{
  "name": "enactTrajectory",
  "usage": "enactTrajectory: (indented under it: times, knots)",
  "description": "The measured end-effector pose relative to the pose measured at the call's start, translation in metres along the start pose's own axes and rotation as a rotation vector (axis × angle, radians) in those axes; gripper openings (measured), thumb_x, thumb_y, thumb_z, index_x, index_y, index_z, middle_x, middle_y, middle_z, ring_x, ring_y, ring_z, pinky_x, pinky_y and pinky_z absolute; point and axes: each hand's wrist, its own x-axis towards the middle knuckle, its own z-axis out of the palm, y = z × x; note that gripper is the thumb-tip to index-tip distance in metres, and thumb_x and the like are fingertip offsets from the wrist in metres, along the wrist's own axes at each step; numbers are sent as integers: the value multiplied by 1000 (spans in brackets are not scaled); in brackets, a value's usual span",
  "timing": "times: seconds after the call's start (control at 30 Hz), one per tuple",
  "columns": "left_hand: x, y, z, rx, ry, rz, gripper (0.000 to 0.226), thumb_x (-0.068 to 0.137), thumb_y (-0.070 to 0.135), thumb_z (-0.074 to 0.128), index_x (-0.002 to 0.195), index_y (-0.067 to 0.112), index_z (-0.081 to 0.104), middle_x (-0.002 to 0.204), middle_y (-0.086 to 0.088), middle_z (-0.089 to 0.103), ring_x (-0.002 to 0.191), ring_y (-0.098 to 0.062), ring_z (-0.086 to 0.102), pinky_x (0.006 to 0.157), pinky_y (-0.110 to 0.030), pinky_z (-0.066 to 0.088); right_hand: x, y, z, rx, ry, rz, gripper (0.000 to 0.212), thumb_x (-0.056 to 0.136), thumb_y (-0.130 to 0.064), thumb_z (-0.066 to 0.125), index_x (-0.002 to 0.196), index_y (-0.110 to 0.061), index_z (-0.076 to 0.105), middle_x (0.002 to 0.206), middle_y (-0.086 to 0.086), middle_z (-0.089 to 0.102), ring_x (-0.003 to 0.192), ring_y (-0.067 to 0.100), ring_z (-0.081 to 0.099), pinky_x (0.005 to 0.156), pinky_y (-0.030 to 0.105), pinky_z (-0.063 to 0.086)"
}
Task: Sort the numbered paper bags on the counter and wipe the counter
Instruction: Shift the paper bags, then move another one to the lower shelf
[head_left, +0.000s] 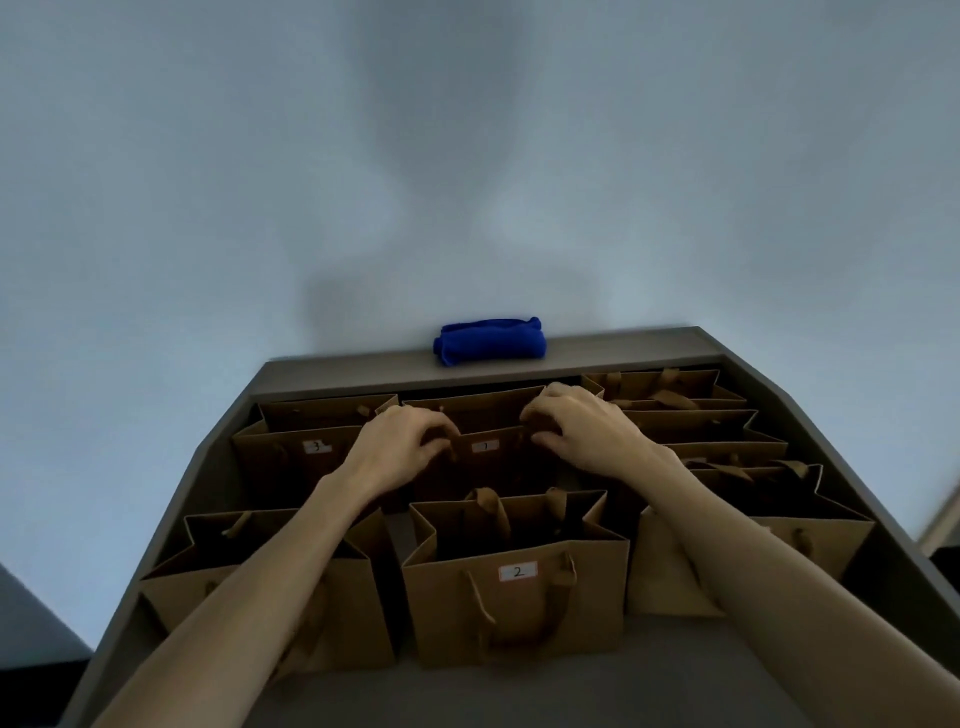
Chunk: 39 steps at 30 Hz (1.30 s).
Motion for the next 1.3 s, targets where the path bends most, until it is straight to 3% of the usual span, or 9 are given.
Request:
enactTrajectory:
  times: [0.33, 0.63, 0.77, 0.9, 1.07, 1.23, 1.3]
  knots:
    - [-31, 5, -5, 0, -145, 101, 22, 91, 25, 62, 111, 30, 68, 111, 12, 68, 99, 0, 63, 84, -22, 54, -27, 1, 9, -99, -87, -81, 21, 94, -30, 59, 114, -29, 66, 112, -7, 64, 97, 6, 60, 78, 27, 55]
    - [-3, -1, -7, -48, -66, 4, 24, 92, 21, 61, 114, 30, 66, 115, 8, 67, 104, -5, 62, 88, -28, 53, -12, 8, -6, 41, -52, -23, 24, 94, -22, 59, 117, -26, 63, 121, -3, 61, 111, 12, 56, 92, 35, 52]
    - [13, -2, -3, -62, -66, -48, 22, 93, 25, 58, 114, 28, 65, 114, 5, 68, 100, -5, 61, 86, -25, 49, -30, 21, -24, 77, 43, 12, 21, 95, -24, 58, 116, -25, 64, 112, -9, 58, 103, 6, 53, 88, 26, 46]
    - [22, 12, -4, -114, -116, -68, 26, 94, 30, 57, 119, 27, 61, 121, 3, 63, 108, -8, 57, 97, -34, 47, -74, 48, -48, 85, 96, 77, 16, 94, -24, 60, 108, -24, 67, 100, -15, 59, 91, -1, 55, 77, 17, 43]
    - [27, 73, -2, -248, -25, 87, 24, 94, 32, 55, 116, 27, 63, 119, 10, 59, 104, 2, 50, 88, -17, 37, -131, 89, -70, 74, 33, 190, 12, 90, -28, 65, 100, -25, 70, 95, -16, 65, 87, -3, 60, 79, 17, 47]
    - [28, 153, 12, -323, -130, 320, 25, 90, 42, 58, 111, 30, 66, 124, 13, 56, 117, 1, 47, 99, -25, 38, -158, 111, -74, 10, -49, 280, 14, 92, -24, 63, 103, -23, 71, 100, -11, 64, 89, 0, 58, 76, 12, 41]
    - [29, 173, 23, -281, -222, 373, 25, 88, 47, 60, 109, 35, 65, 131, 15, 50, 124, 0, 38, 100, -26, 33, -157, 118, -74, 0, -38, 287, 14, 92, -23, 63, 104, -24, 72, 101, -11, 66, 91, 3, 59, 85, 20, 47]
